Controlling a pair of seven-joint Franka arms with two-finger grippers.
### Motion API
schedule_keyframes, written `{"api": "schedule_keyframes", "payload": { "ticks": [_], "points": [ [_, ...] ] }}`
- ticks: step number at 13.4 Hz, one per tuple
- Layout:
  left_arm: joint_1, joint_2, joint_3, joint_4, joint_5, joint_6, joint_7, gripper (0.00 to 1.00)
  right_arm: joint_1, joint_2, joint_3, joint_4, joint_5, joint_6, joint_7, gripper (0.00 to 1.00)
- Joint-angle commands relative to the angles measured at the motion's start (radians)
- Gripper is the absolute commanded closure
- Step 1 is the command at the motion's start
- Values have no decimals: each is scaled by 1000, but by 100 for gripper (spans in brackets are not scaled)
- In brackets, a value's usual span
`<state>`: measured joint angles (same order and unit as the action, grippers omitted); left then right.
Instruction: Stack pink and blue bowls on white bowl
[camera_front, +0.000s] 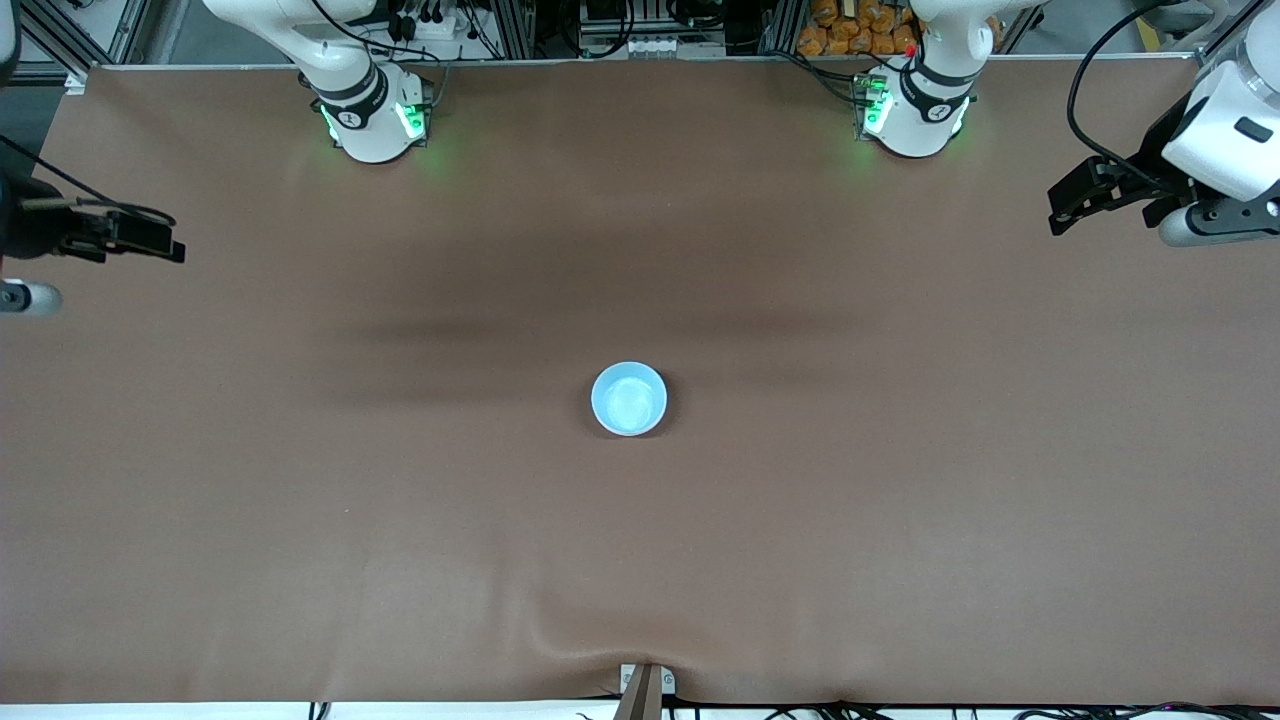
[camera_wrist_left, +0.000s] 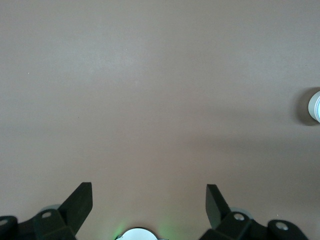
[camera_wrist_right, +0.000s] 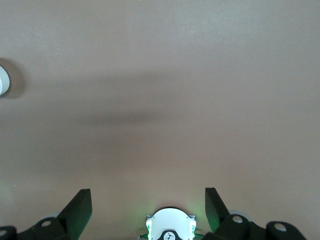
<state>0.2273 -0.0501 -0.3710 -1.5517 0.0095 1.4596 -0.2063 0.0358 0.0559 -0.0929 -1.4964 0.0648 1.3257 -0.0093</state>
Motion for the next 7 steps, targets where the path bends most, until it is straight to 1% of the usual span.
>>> {"api": "schedule_keyframes", "payload": {
  "ticks": [1,5,6,7],
  "points": [
    [3,7,-3,19,-8,-1,18,0,-45,-37,73,5,-52,-10,25,0],
    [1,19,1,33,-14,8,42,0,-47,-36,71,30,-57,-3,23,0],
    [-43,21,10,38,-10,18,53,0,-47,-36,71,33,-56,-3,23,0],
    [-93,18,53,39,-6,19,53,0,-47,-36,70,33,-56,-3,23,0]
  ]
}}
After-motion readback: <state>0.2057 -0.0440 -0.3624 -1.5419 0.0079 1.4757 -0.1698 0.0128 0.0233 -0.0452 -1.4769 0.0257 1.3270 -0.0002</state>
